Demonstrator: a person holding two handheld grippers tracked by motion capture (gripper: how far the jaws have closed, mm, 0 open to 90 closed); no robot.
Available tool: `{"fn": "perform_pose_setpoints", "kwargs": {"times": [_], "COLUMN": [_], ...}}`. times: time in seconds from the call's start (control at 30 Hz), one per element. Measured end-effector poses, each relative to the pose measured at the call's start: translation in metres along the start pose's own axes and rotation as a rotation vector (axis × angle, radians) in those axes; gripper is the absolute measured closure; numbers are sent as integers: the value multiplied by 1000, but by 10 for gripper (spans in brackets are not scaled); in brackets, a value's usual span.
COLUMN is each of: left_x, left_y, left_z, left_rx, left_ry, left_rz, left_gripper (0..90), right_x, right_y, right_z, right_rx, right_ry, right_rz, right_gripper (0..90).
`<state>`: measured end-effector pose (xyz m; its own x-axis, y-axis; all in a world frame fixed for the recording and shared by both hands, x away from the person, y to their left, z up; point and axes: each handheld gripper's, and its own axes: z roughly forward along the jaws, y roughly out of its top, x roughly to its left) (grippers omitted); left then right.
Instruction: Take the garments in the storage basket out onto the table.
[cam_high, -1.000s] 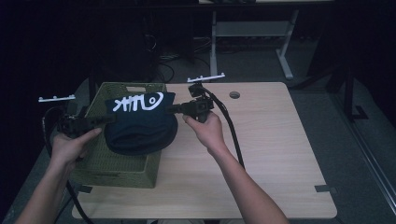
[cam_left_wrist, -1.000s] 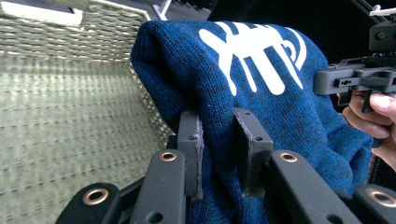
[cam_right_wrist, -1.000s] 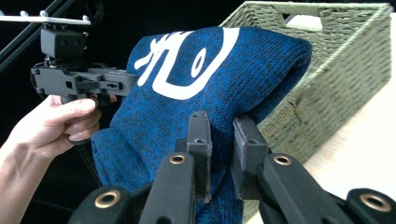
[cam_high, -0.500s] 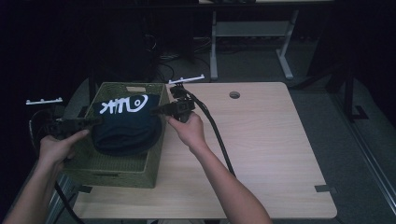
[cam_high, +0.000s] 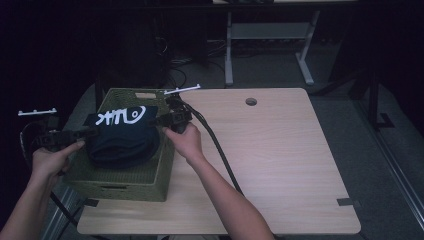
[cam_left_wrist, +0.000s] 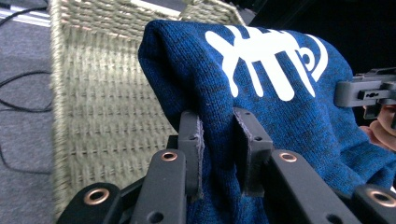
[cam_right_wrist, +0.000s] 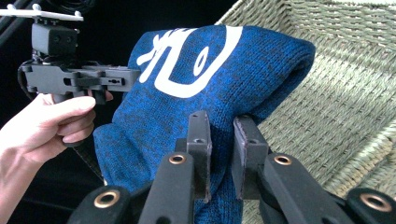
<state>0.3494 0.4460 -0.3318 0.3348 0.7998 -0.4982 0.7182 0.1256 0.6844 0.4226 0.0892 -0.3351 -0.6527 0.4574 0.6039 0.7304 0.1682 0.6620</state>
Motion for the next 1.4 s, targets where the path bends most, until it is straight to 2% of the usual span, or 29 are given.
{"fn": "perform_pose_setpoints", "kwargs": {"times": [0.27,0.7,0.93,1.4], "left_x": [11,13,16,17], "left_y": [-4,-2,-3,0], "left_z": [9,23,29,34], "left_rx": [31,84,95,112], "left_ry": [26,72,80,105], "left_rz": [-19,2,-6,10], "left_gripper": [742,736,735,737], "right_x": [-9,-21,-23,-23], "right_y": [-4,-11,-13,-14], "right_z": [15,26,28,29], "right_rx": [25,58,68,90], "right_ry": [-25,-79,-100,-121], "right_rz": [13,14,13,-4], "right_gripper": [782,772,763,751]}}
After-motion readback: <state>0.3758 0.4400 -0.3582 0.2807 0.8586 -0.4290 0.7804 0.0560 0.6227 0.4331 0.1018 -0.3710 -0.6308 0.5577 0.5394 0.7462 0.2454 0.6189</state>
